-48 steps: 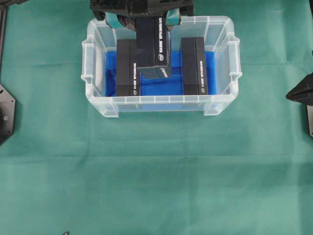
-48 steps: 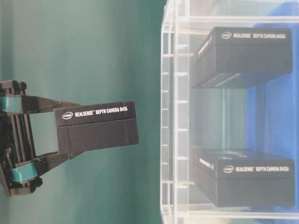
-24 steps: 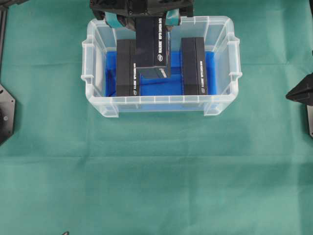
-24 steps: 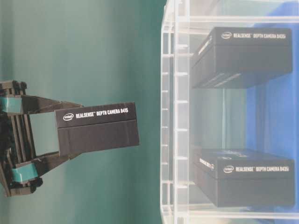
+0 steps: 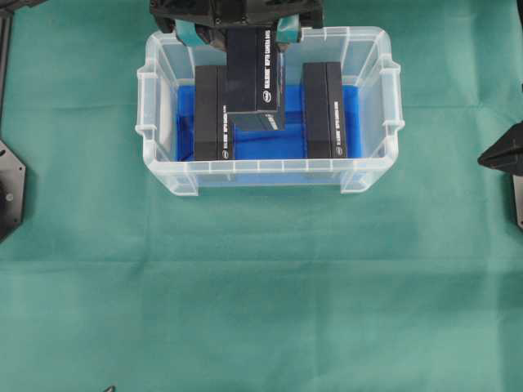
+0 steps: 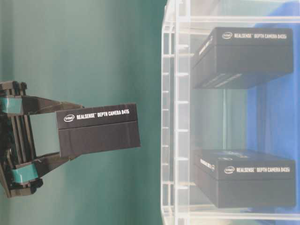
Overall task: Take the box out of the case with the left arm.
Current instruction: 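Lift the middle black box straight up out of the case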
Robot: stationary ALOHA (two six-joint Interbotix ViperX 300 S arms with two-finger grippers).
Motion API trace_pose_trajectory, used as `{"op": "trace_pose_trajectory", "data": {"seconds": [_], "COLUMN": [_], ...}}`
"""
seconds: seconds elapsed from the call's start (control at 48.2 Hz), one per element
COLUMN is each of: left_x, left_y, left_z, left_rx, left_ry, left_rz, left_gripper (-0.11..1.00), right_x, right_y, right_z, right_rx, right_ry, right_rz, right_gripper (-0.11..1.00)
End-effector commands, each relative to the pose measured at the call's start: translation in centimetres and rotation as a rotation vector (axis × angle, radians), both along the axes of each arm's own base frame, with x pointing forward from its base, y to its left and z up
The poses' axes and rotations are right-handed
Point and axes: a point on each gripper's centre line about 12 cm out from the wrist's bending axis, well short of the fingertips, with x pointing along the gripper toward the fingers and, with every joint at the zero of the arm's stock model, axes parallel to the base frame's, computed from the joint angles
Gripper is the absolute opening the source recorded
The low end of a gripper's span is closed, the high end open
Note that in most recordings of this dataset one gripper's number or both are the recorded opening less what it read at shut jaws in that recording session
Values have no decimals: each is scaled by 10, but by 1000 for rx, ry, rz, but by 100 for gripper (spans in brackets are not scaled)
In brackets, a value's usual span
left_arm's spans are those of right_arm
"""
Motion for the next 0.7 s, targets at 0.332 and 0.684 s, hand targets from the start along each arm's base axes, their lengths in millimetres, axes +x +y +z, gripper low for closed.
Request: {"op": "trace_pose_trajectory", "data": {"seconds": [0.332, 0.684], "left_x": [-11, -5], "left_y": [-3, -32], "left_z": [26, 24], "left_rx": [21, 9], "left_ry": [-64, -60], "left_rz": [-1, -46], "left_gripper": [61, 61], "right_x": [2, 1], "right_y": [0, 0], "right_z": [9, 10], "right_rx": [-1, 1], "right_ry": [0, 6], "right_rz": [-3, -4], "right_gripper": [2, 2]}}
